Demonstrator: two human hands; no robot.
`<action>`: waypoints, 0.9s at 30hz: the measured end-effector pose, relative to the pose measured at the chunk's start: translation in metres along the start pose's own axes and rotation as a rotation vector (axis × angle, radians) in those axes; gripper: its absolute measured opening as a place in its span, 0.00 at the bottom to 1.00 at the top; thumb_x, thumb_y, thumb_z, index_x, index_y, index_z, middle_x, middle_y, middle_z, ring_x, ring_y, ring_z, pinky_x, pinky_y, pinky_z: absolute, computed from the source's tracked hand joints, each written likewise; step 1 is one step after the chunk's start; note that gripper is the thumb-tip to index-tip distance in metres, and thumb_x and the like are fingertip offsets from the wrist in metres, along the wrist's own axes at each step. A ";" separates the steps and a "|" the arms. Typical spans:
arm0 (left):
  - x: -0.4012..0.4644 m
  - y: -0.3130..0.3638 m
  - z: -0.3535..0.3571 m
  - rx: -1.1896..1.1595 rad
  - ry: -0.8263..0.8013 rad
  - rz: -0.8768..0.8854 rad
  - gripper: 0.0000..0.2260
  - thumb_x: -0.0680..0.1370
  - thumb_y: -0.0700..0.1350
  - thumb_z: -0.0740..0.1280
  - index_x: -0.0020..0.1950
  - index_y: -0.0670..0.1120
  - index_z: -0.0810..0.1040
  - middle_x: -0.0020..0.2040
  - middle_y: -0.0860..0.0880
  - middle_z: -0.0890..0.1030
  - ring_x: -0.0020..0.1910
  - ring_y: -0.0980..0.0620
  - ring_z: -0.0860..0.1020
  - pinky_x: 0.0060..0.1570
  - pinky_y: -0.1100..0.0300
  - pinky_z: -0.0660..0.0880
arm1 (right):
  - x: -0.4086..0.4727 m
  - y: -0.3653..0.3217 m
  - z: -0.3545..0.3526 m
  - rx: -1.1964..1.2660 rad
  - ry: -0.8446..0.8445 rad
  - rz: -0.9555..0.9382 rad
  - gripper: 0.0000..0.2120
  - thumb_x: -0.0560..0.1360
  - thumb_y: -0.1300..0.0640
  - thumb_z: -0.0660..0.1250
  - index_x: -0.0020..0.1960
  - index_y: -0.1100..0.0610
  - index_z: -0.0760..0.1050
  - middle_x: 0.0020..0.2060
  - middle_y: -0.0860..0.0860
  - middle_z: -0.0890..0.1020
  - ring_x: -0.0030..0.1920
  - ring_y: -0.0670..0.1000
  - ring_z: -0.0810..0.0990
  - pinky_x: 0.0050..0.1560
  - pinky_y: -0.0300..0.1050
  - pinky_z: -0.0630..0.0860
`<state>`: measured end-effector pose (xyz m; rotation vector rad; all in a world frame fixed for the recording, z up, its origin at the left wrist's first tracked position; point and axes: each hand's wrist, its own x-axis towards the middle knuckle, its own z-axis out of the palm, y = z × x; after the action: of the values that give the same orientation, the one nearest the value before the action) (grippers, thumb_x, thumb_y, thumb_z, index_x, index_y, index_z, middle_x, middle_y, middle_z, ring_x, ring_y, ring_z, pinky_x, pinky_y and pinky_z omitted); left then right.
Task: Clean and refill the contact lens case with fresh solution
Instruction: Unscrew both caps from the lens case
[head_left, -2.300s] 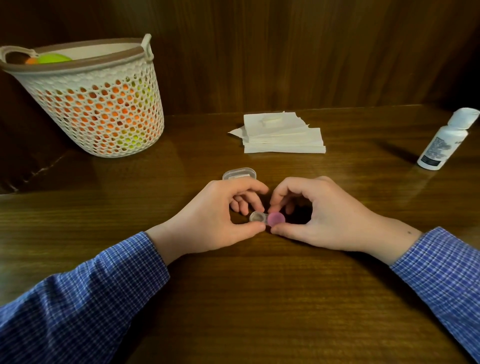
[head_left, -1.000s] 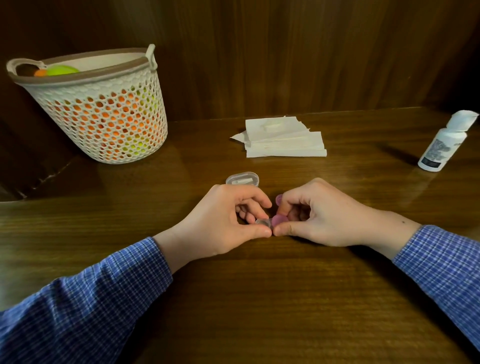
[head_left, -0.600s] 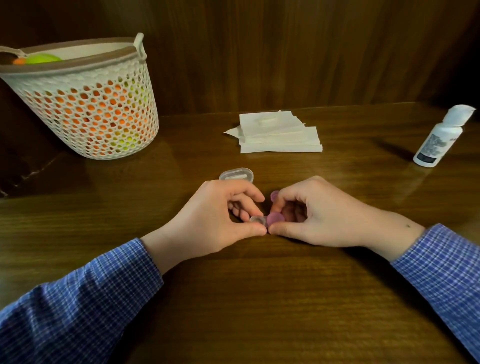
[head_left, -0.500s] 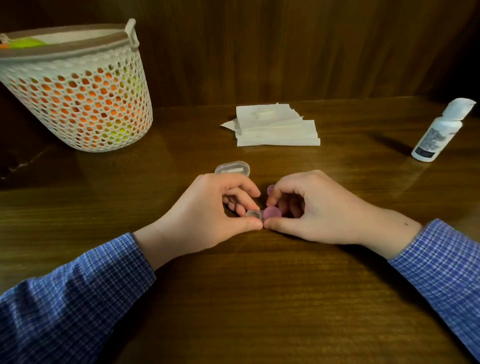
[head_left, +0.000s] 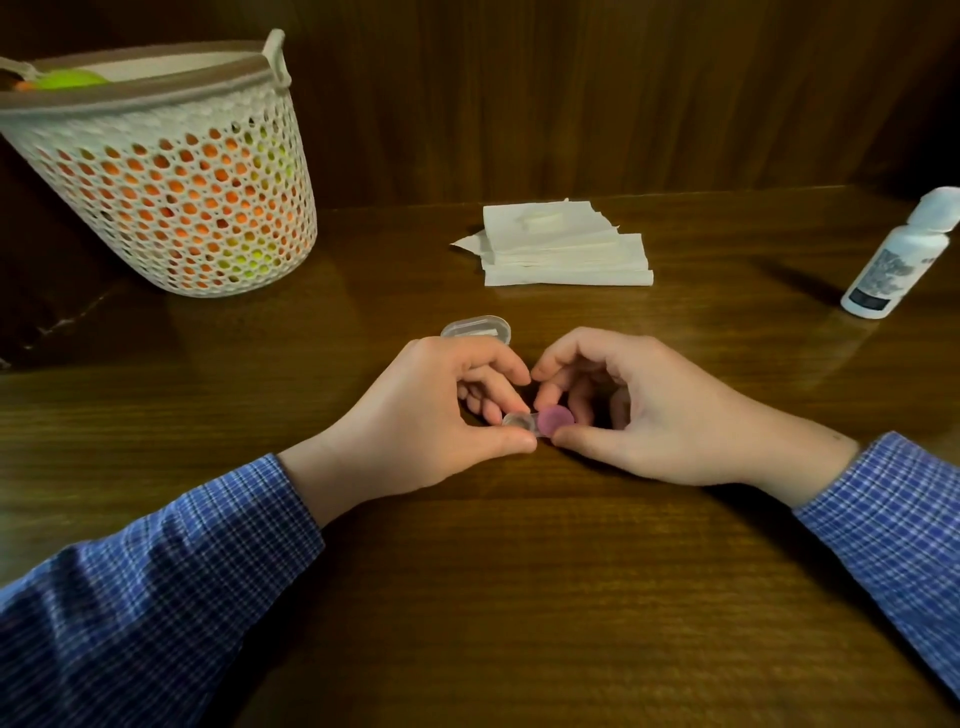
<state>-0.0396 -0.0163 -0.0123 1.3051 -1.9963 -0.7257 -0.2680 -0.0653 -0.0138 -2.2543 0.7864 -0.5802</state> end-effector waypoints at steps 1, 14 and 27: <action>0.000 0.000 0.000 0.003 0.002 0.001 0.19 0.71 0.45 0.82 0.60 0.48 0.83 0.45 0.57 0.88 0.44 0.60 0.86 0.48 0.65 0.83 | 0.000 0.000 0.000 -0.024 0.013 -0.002 0.18 0.73 0.52 0.78 0.59 0.45 0.76 0.49 0.39 0.83 0.45 0.44 0.83 0.37 0.30 0.76; 0.000 0.002 0.000 0.008 0.004 -0.012 0.22 0.71 0.45 0.82 0.62 0.47 0.82 0.45 0.56 0.88 0.45 0.59 0.86 0.50 0.62 0.83 | 0.000 0.001 -0.004 0.017 -0.012 0.011 0.13 0.74 0.52 0.78 0.55 0.47 0.78 0.48 0.43 0.84 0.44 0.46 0.83 0.39 0.33 0.77; 0.000 0.002 0.000 0.007 0.002 -0.013 0.22 0.71 0.45 0.82 0.62 0.47 0.82 0.45 0.55 0.88 0.45 0.58 0.86 0.50 0.59 0.84 | -0.001 0.001 -0.002 -0.037 -0.003 0.000 0.14 0.72 0.51 0.78 0.54 0.45 0.77 0.48 0.40 0.82 0.46 0.45 0.82 0.40 0.34 0.78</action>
<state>-0.0405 -0.0158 -0.0109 1.3235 -1.9920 -0.7233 -0.2701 -0.0665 -0.0134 -2.2887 0.8020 -0.5664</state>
